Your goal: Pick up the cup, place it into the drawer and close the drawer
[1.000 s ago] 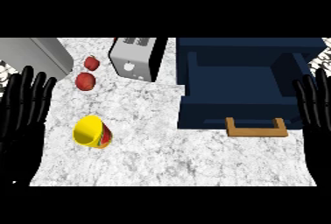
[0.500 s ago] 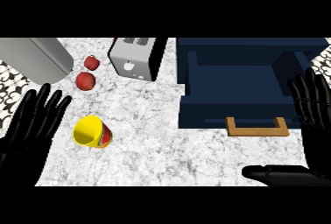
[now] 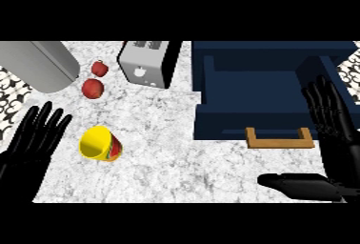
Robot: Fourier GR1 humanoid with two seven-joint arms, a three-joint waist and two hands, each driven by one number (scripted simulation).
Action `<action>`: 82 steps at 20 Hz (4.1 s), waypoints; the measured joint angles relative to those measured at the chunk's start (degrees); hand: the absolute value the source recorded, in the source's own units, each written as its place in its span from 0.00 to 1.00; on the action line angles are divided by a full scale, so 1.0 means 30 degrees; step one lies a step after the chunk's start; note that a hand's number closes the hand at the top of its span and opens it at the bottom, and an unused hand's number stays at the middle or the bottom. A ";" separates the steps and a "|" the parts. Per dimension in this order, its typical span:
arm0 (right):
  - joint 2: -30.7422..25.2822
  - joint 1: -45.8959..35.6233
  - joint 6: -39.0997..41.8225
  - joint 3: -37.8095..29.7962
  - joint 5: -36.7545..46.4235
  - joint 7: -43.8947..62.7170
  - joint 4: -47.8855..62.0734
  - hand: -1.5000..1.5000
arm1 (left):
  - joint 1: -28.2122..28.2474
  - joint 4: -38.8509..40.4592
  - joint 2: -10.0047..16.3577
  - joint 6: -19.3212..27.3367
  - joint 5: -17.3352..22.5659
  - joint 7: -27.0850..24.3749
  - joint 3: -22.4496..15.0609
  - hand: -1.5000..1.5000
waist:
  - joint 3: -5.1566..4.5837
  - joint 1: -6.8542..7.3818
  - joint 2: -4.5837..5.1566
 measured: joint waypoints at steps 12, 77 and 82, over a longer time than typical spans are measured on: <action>-0.0132 -0.0063 0.0695 -0.0736 -0.0263 -0.0053 0.0104 0.00 | -0.0586 0.6448 0.0002 -0.0152 -0.3725 -0.4139 0.1542 0.00 | -0.0004 -0.0075 0.0009; 0.0023 -0.0986 0.2595 -0.2036 -0.0986 -0.0280 0.1342 0.00 | -1.1487 3.1899 0.1125 -0.3059 -0.7811 -1.8033 0.3184 1.00 | -0.0062 -0.0434 0.0146; -0.0112 -0.0960 0.2641 -0.2131 -0.0945 -0.0089 0.1290 0.00 | -1.1482 3.1386 0.0714 -0.3097 -0.7091 -1.8187 0.3557 1.00 | -0.0060 -0.0393 0.0137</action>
